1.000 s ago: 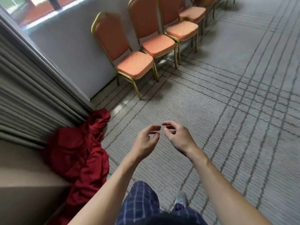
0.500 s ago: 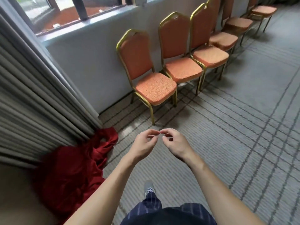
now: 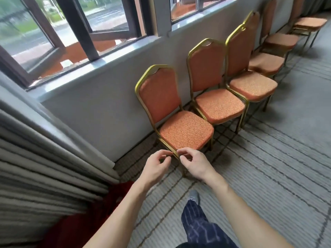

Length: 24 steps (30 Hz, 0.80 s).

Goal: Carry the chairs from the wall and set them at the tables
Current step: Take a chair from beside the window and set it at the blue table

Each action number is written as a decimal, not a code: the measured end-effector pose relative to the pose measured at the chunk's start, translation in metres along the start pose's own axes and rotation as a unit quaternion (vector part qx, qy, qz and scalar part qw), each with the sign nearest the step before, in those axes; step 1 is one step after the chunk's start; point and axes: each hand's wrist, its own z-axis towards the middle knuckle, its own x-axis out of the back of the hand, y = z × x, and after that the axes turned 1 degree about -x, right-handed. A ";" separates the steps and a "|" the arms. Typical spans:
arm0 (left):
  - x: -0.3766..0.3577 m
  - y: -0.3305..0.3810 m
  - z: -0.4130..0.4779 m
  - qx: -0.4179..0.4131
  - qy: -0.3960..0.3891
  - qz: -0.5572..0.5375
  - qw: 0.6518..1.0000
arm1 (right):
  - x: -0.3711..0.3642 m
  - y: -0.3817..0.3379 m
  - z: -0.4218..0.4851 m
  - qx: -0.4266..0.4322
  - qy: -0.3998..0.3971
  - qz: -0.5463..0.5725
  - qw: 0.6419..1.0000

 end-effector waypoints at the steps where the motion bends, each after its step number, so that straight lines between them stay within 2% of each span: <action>1: 0.007 0.001 0.025 0.002 -0.001 0.005 1.000 | 0.002 0.000 0.031 -0.002 -0.005 0.007 1.000; 8: 0.084 0.013 0.184 0.046 0.079 -0.026 0.995 | 0.008 -0.062 0.216 0.010 -0.042 0.044 0.998; 11: 0.106 0.012 0.238 0.046 0.086 -0.038 0.994 | 0.012 -0.084 0.274 0.008 -0.054 0.043 0.998; 16: 0.144 -0.005 0.357 0.045 0.067 -0.019 0.997 | 0.003 -0.107 0.393 0.005 -0.044 0.029 0.999; 19: 0.165 -0.023 0.435 0.012 0.048 0.037 0.998 | -0.008 -0.118 0.460 -0.013 -0.036 0.008 0.999; 24: 0.215 -0.031 0.568 -0.041 0.006 0.100 0.994 | -0.037 -0.140 0.578 -0.065 0.023 -0.009 0.998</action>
